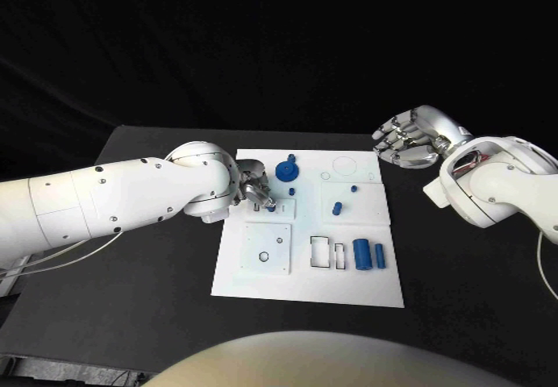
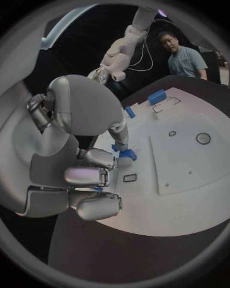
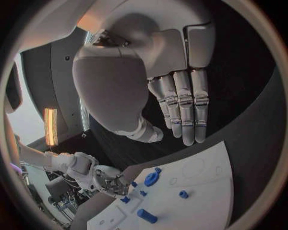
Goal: Assemble the parts on the task board
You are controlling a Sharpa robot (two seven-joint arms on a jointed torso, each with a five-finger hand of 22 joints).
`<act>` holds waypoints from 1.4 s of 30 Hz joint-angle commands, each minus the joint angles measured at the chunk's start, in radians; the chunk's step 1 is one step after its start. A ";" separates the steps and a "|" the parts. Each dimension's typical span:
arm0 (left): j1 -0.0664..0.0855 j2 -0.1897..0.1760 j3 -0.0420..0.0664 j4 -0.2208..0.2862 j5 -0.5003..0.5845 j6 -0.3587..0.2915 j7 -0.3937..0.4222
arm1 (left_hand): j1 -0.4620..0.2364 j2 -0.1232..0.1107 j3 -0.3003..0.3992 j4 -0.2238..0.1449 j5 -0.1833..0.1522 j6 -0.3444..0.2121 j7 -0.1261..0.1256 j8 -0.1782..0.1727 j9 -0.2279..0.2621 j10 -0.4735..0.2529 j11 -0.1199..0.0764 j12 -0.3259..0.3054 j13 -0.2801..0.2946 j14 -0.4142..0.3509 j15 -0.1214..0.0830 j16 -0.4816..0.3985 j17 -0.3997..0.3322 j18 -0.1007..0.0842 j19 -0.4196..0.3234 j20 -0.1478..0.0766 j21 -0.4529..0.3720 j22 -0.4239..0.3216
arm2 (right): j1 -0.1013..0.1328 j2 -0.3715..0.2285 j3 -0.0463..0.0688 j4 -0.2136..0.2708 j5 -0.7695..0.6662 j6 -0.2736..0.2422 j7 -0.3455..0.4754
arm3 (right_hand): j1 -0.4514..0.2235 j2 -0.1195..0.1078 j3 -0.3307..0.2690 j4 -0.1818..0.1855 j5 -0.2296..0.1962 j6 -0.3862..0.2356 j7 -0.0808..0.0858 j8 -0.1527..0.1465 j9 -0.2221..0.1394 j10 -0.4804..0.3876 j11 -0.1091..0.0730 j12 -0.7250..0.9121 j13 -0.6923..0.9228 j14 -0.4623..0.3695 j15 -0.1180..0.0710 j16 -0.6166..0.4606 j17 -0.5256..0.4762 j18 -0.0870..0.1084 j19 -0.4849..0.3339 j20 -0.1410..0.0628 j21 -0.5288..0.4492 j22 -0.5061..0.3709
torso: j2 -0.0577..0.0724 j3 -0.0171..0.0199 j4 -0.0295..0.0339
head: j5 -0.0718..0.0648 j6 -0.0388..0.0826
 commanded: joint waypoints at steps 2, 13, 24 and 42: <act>-0.002 0.003 -0.002 -0.001 -0.017 0.013 -0.009 | 0.006 0.005 0.222 -0.213 0.008 0.016 -0.017 -0.002 0.001 0.003 -0.003 -0.004 -0.002 0.106 -0.006 0.004 0.263 -0.019 0.006 -0.001 0.001 0.036 | -0.001 0.002 0.000 0.000 -0.011 0.006 -0.018 | -0.008 -0.001 0.000 -0.001 0.007 -0.003 0.006 -0.001 -0.002 -0.004 0.007 -0.009 -0.003 -0.004 0.006 -0.007 -0.002 0.011 0.003 0.001 -0.005 -0.004 | 0.000 -0.0004 -0.0012 | 0.000 0.000; -0.002 0.004 -0.002 0.000 -0.033 0.006 -0.001 | 0.006 0.003 0.224 -0.214 0.010 0.018 -0.017 -0.001 0.002 0.005 -0.004 -0.003 0.001 0.106 -0.006 0.004 0.263 -0.019 0.008 -0.001 0.002 0.038 | -0.002 0.003 0.000 -0.001 -0.015 0.010 -0.033 | -0.009 -0.001 0.000 -0.002 0.011 -0.004 0.007 -0.002 -0.003 -0.006 0.009 -0.012 -0.006 -0.007 0.007 -0.010 -0.002 0.011 0.002 0.002 -0.008 -0.008 | 0.000 0.0016 -0.0014 | -0.004 0.000; -0.001 0.017 -0.002 -0.007 -0.014 0.034 -0.010 | -0.040 0.003 0.216 -0.167 -0.077 0.020 -0.020 -0.001 0.009 0.005 -0.003 -0.020 -0.016 0.106 -0.004 0.004 0.263 -0.019 0.002 0.002 -0.008 0.036 | -0.002 0.000 0.000 0.002 -0.026 0.006 -0.043 | -0.007 0.000 0.001 -0.003 0.010 -0.005 0.007 -0.002 -0.004 -0.008 0.009 -0.014 -0.009 -0.009 0.008 -0.013 -0.002 0.011 0.000 0.003 -0.010 -0.011 | 0.000 0.0015 -0.0001 | -0.008 0.000; 0.000 0.025 -0.004 -0.013 0.009 0.062 -0.021 | -0.079 -0.019 0.162 -0.123 -0.114 0.021 -0.033 0.004 0.022 0.009 -0.012 -0.025 -0.018 0.106 -0.010 0.004 0.263 -0.019 0.004 -0.001 -0.017 0.036 | -0.001 -0.003 0.000 0.002 -0.028 0.013 -0.055 | -0.010 -0.002 -0.001 -0.002 0.006 -0.007 0.009 -0.003 -0.005 -0.010 0.011 -0.016 -0.012 -0.011 0.010 -0.017 -0.003 0.011 -0.001 0.005 -0.013 -0.016 | 0.000 0.0004 -0.0007 | -0.007 0.000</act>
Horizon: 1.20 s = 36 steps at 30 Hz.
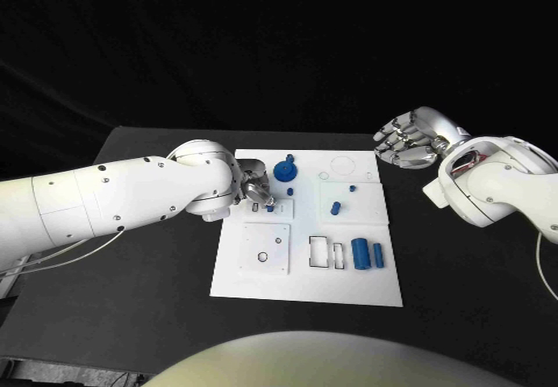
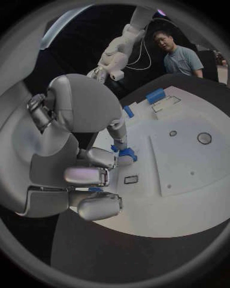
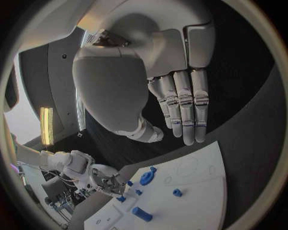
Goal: Assemble the parts on the task board
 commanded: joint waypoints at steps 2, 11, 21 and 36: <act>-0.005 0.005 -0.005 0.001 0.020 0.037 -0.005 | -0.005 -0.003 0.074 -0.082 0.002 0.009 -0.016 0.004 0.000 0.004 -0.007 -0.005 0.001 0.102 -0.007 0.004 0.263 -0.019 0.004 -0.001 -0.007 0.035 | 0.000 -0.001 0.000 0.002 -0.015 0.011 -0.005 | -0.010 -0.002 -0.001 -0.002 0.001 -0.001 0.003 -0.003 -0.002 -0.003 0.004 -0.004 -0.001 -0.004 0.003 -0.005 -0.001 0.011 -0.001 0.005 -0.005 -0.001 | 0.000 0.0000 0.0005 | -0.001 0.000; -0.005 0.004 -0.005 0.000 0.023 0.051 -0.011 | -0.014 -0.011 0.046 -0.064 0.008 0.011 -0.020 0.002 0.002 0.005 -0.009 -0.005 0.003 0.102 -0.009 0.004 0.263 -0.019 0.006 -0.004 -0.010 0.036 | 0.000 -0.001 0.000 0.003 -0.015 0.010 -0.004 | -0.011 -0.002 -0.001 -0.001 0.000 -0.002 0.004 -0.003 -0.002 -0.004 0.005 -0.004 -0.002 -0.005 0.004 -0.006 -0.001 0.011 -0.002 0.005 -0.006 -0.003 | 0.001 0.0000 0.0001 | -0.001 0.000; -0.005 0.001 -0.006 -0.002 0.024 0.073 -0.016 | -0.021 -0.017 0.021 -0.047 0.021 0.016 -0.023 -0.001 0.002 0.004 -0.012 -0.006 0.003 0.102 -0.012 0.004 0.263 -0.019 0.006 -0.006 -0.015 0.035 | 0.000 -0.003 0.000 0.003 -0.015 0.011 -0.005 | -0.011 -0.002 -0.001 -0.001 0.000 -0.002 0.004 -0.003 -0.002 -0.004 0.005 -0.005 -0.003 -0.005 0.004 -0.007 -0.002 0.011 -0.002 0.006 -0.006 -0.004 | 0.001 0.0000 0.0007 | -0.001 0.000; -0.005 0.002 -0.005 -0.004 0.029 0.060 -0.015 | -0.037 -0.023 -0.029 0.002 0.002 0.023 -0.025 -0.013 -0.001 0.003 -0.013 -0.007 0.006 0.102 -0.013 0.004 0.263 -0.019 0.009 -0.008 -0.020 0.035 | 0.000 -0.001 0.000 0.002 -0.015 0.012 -0.005 | -0.013 -0.001 -0.002 0.001 -0.001 -0.003 0.004 -0.003 -0.003 -0.004 0.005 -0.005 -0.004 -0.006 0.005 -0.008 -0.002 0.011 -0.002 0.006 -0.007 -0.005 | 0.001 -0.0004 0.0013 | -0.001 0.000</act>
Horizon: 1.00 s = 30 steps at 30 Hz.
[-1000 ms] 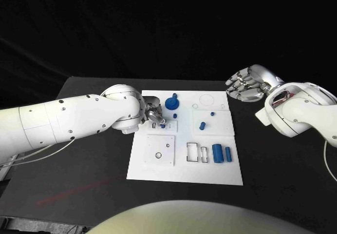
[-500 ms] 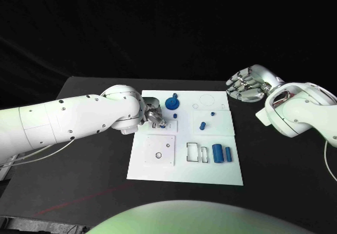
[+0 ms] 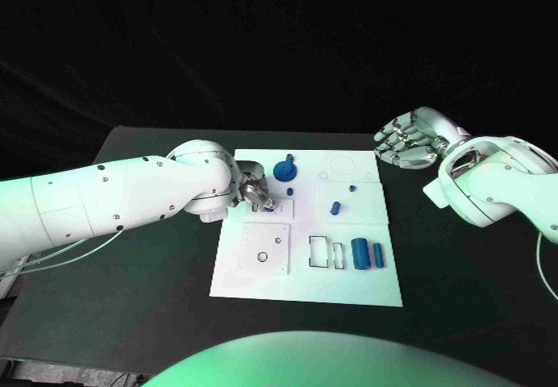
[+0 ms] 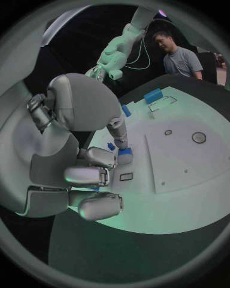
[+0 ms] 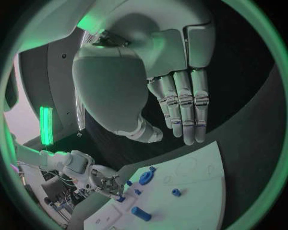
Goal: Assemble the parts on the task board
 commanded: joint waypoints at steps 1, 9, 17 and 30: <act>-0.006 0.003 -0.004 0.000 0.014 0.024 -0.006 | -0.012 0.002 -0.021 0.022 -0.010 0.003 -0.009 -0.007 -0.002 0.000 -0.010 -0.003 0.002 0.102 -0.006 0.004 0.264 -0.019 0.006 -0.005 -0.004 0.035 | 0.000 0.001 0.000 0.001 -0.012 0.010 0.000 | -0.009 0.003 -0.002 0.001 -0.001 -0.003 0.004 -0.003 -0.001 -0.004 0.005 -0.005 -0.001 -0.002 0.001 -0.004 -0.001 0.011 -0.002 0.006 -0.004 -0.002 | 0.000 -0.0002 0.0009 | -0.001 0.000; -0.006 -0.004 -0.001 -0.005 0.012 -0.018 -0.003 | -0.015 -0.009 -0.114 0.096 0.000 0.007 -0.008 -0.022 -0.006 -0.001 -0.010 -0.003 0.007 0.102 -0.006 0.004 0.264 -0.020 0.011 -0.005 -0.008 0.040 | -0.001 0.000 0.000 0.001 -0.012 0.005 0.002 | -0.011 0.003 -0.003 0.002 -0.001 -0.004 0.005 -0.004 -0.002 -0.005 0.006 -0.006 -0.003 -0.003 0.002 -0.006 -0.001 0.011 -0.003 0.007 -0.005 -0.004 | 0.000 -0.0004 -0.0005 | -0.002 0.000; -0.005 -0.013 0.023 -0.013 0.038 -0.053 0.005 | -0.066 -0.028 -0.340 0.168 0.024 0.014 -0.002 -0.036 -0.006 -0.003 -0.005 -0.005 0.010 0.102 -0.003 0.004 0.264 -0.020 0.014 -0.003 -0.017 0.044 | -0.001 0.000 0.000 -0.001 -0.007 -0.002 0.011 | -0.011 -0.001 -0.005 0.002 0.000 -0.009 0.007 -0.006 -0.005 -0.009 0.008 -0.010 -0.007 -0.009 0.003 -0.012 -0.002 0.011 -0.007 0.010 -0.007 -0.011 | -0.001 0.0007 -0.0007 | -0.003 0.000; 0.001 -0.057 0.078 -0.002 0.096 -0.040 0.012 | -0.017 0.015 -0.421 0.166 0.017 0.014 -0.005 -0.046 -0.006 -0.002 -0.008 -0.005 0.014 0.102 -0.005 0.004 0.264 -0.020 0.017 -0.005 -0.020 0.049 | -0.002 -0.005 0.000 -0.001 -0.002 -0.006 0.014 | -0.014 -0.001 -0.007 0.005 0.002 -0.013 0.009 -0.008 -0.007 -0.014 0.010 -0.012 -0.011 -0.014 0.006 -0.018 -0.003 0.010 -0.012 0.013 -0.008 -0.019 | -0.001 -0.0011 0.0003 | -0.005 0.000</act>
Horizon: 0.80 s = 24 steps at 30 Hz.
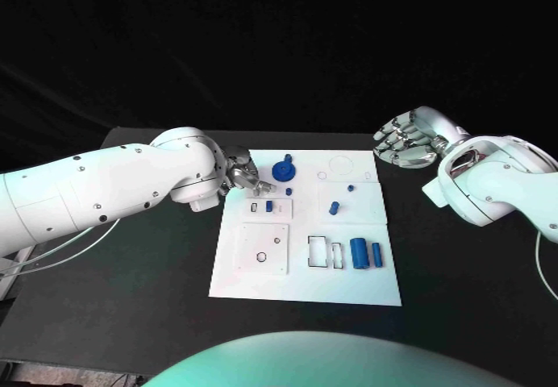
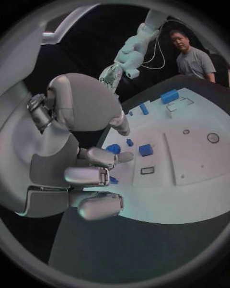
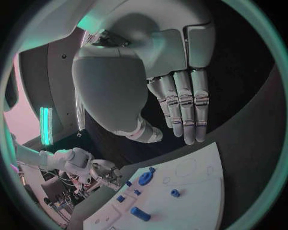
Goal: Assemble the parts on the task board
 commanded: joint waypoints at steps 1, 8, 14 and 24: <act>0.005 -0.014 0.014 0.008 0.051 0.009 0.014 | 0.024 0.005 -0.005 -0.001 0.017 -0.002 0.003 -0.006 0.000 0.000 -0.006 -0.005 0.000 0.102 -0.005 0.004 0.264 -0.020 0.005 -0.002 -0.007 0.048 | -0.001 -0.001 0.000 0.000 -0.004 -0.003 0.010 | -0.010 0.003 -0.005 0.002 0.002 -0.005 0.000 -0.004 -0.002 -0.007 0.003 -0.004 -0.001 -0.007 -0.001 -0.004 -0.001 0.010 -0.005 0.005 -0.004 -0.002 | 0.000 -0.0012 0.0000 | 0.001 0.000; 0.034 -0.019 0.028 -0.049 0.074 0.100 0.037 | 0.128 0.028 0.021 -0.004 0.081 -0.050 0.015 -0.043 -0.014 -0.026 -0.002 -0.033 -0.033 0.102 -0.003 0.004 0.264 -0.013 -0.012 -0.001 -0.036 0.031 | -0.002 -0.003 0.000 -0.004 0.004 -0.005 0.010 | -0.010 0.003 -0.005 0.002 0.002 -0.004 0.000 -0.004 -0.002 -0.007 0.003 -0.004 -0.002 -0.007 -0.001 -0.005 -0.001 0.011 -0.005 0.006 -0.004 -0.002 | -0.001 -0.0005 0.0037 | 0.000 0.000; 0.049 -0.006 0.031 -0.120 0.074 0.116 0.066 | 0.132 0.030 0.016 0.001 0.024 -0.082 0.036 -0.074 -0.034 -0.042 0.016 -0.047 -0.053 0.102 0.012 0.004 0.264 -0.010 -0.025 0.011 -0.059 0.020 | -0.005 -0.004 0.000 -0.009 0.016 -0.008 0.011 | -0.012 0.006 -0.005 0.004 0.004 -0.003 0.000 -0.003 -0.002 -0.006 0.003 -0.004 -0.002 -0.008 -0.001 -0.006 -0.001 0.011 -0.006 0.006 -0.004 -0.005 | 0.002 -0.0032 0.0005 | -0.001 0.000; 0.063 0.032 0.031 -0.209 -0.013 0.156 0.042 | 0.105 0.021 -0.020 0.002 -0.018 -0.068 0.034 -0.073 -0.041 -0.039 0.018 -0.040 -0.047 0.102 0.015 0.004 0.264 -0.009 -0.023 0.015 -0.062 0.022 | -0.009 -0.001 0.000 -0.013 0.021 -0.008 0.011 | -0.013 0.008 -0.005 0.006 0.004 -0.003 0.000 -0.003 -0.002 -0.005 0.003 -0.003 -0.003 -0.007 -0.001 -0.006 -0.001 0.011 -0.006 0.007 -0.004 -0.006 | 0.002 -0.0005 0.0038 | 0.003 0.000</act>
